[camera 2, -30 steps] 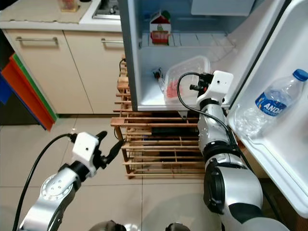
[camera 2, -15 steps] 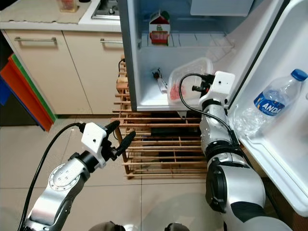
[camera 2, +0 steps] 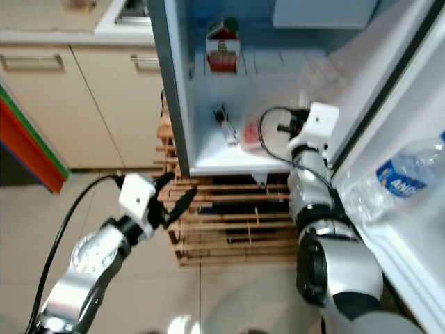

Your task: Restocking fridge

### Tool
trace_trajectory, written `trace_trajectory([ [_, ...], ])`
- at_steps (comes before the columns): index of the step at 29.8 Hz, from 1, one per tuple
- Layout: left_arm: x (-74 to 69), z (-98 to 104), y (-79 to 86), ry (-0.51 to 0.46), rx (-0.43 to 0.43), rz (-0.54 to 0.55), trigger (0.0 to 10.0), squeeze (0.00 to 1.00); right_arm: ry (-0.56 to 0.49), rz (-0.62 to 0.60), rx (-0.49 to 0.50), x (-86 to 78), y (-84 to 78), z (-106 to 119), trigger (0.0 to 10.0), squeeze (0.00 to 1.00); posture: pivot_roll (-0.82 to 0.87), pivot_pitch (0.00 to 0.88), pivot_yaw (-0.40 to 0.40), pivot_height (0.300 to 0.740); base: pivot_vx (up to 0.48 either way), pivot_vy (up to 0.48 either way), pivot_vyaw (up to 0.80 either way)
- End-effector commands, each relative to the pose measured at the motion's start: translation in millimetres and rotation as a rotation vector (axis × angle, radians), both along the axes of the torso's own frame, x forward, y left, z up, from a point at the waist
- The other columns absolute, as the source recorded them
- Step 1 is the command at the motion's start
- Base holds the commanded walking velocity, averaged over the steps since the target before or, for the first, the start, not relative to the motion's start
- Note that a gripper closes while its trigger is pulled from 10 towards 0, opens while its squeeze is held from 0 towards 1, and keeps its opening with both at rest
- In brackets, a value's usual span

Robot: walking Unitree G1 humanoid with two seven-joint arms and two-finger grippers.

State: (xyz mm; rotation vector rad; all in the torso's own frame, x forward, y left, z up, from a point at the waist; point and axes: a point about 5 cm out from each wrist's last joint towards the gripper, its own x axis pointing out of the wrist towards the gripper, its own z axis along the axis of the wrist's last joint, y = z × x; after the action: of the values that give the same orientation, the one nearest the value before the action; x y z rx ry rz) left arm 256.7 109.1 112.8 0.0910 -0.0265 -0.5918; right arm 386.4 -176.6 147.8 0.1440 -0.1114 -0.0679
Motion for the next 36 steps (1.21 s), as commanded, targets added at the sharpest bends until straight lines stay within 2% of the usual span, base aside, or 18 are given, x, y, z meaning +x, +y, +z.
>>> trace_trajectory([
  [1, -0.2, 2, -7.8, -0.004, -0.013, -0.015, 10.0, 0.00, -0.004, -0.038, -0.004, -1.2, -13.0, 1, 0.0, 0.27, 0.04, 0.077, -0.007, 0.740, 0.000, 0.000, 0.00],
  [6, 0.4, 2, -7.5, -0.005, -0.012, -0.004, 10.0, 0.00, 0.004, -0.033, 0.007, -1.4, -12.3, 0, 0.0, 0.27, 0.04, 0.078, -0.007, 0.740, 0.000, 0.000, 0.00],
  [10, 2.1, 2, -7.4, -0.005, -0.012, -0.002, 10.0, 0.00, 0.037, -0.018, 0.062, -1.8, -10.8, -6, 0.0, 0.27, 0.03, 0.079, -0.006, 0.740, 0.000, 0.000, 0.00],
  [12, 3.8, 2, -7.6, -0.006, -0.011, -0.001, 10.0, 0.00, 0.072, 0.010, 0.137, -1.7, -7.8, -12, 0.0, 0.27, 0.03, 0.080, -0.006, 0.740, 0.000, 0.000, 0.00],
  [13, 3.8, 2, -7.6, -0.006, -0.011, -0.001, 10.0, 0.00, 0.072, 0.010, 0.137, -1.7, -7.8, -12, 0.0, 0.27, 0.03, 0.080, -0.006, 0.740, 0.000, 0.000, 0.00],
  [14, 4.7, 1, -7.3, -0.006, -0.013, 0.000, 10.0, 0.00, 0.111, 0.033, 0.208, -2.2, -5.3, -18, 0.0, 0.25, 0.03, 0.084, -0.003, 0.740, 0.000, 0.000, 0.00],
  [22, 4.5, 1, -6.2, -0.006, -0.013, 0.004, 10.0, 0.00, 0.147, 0.023, 0.301, -3.1, -7.0, -24, 0.0, 0.25, 0.04, 0.090, -0.001, 0.740, 0.000, 0.000, 0.00],
  [24, 3.1, 1, -5.3, -0.005, -0.014, 0.007, 10.0, 0.00, 0.154, 0.047, 0.353, -2.2, -2.2, -24, 0.0, 0.25, 0.05, 0.095, 0.001, 0.740, 0.000, 0.000, 0.00],
  [26, 2.5, 1, -5.0, -0.004, -0.014, 0.008, 10.0, 0.00, 0.161, 0.062, 0.373, -1.8, 0.7, -25, 0.0, 0.23, 0.05, 0.096, 0.001, 0.740, 0.000, 0.000, 0.00],
  [28, 1.8, 1, -4.3, -0.005, -0.015, 0.011, 10.0, 0.00, 0.177, 0.080, 0.399, -1.7, 4.3, -26, 0.0, 0.16, 0.05, 0.098, 0.000, 0.740, 0.000, 0.000, 0.00],
  [29, 1.7, 1, -3.7, -0.005, -0.015, 0.014, 10.0, 0.00, 0.192, 0.087, 0.391, -2.1, 5.6, -28, 0.0, 0.09, 0.06, 0.099, 0.001, 0.740, 0.000, 0.000, 0.00],
  [30, 1.7, 1, -3.7, -0.005, -0.015, 0.014, 10.0, 0.00, 0.192, 0.087, 0.391, -2.1, 5.6, -28, 0.0, 0.09, 0.06, 0.099, 0.001, 0.740, 0.000, 0.000, 0.00],
  [31, 1.4, 2, -2.8, -0.006, -0.015, 0.018, 10.0, 0.00, 0.207, 0.098, 0.377, -2.5, 7.3, -30, 0.0, 0.00, 0.06, 0.100, 0.002, 0.740, 0.000, 0.000, 0.00],
  [34, 0.5, 2, -1.2, -0.007, -0.015, 0.023, 10.0, 0.00, 0.226, 0.120, 0.326, -2.9, 10.3, -32, 0.0, 0.00, 0.07, 0.099, 0.002, 0.740, 0.000, 0.000, 0.00],
  [35, 0.1, 2, -0.6, -0.008, -0.014, 0.024, 10.0, 0.00, 0.228, 0.120, 0.301, -3.0, 10.8, -32, 2.6, 0.00, 0.07, 0.100, 0.002, 0.740, 0.000, 0.000, 0.00],
  [36, -0.3, 2, 0.2, -0.009, -0.015, 0.027, 10.0, 0.00, 0.230, 0.121, 0.263, -3.1, 11.0, -32, 10.0, 0.00, 0.07, 0.101, 0.004, 0.740, 0.000, 0.000, 0.00],
])
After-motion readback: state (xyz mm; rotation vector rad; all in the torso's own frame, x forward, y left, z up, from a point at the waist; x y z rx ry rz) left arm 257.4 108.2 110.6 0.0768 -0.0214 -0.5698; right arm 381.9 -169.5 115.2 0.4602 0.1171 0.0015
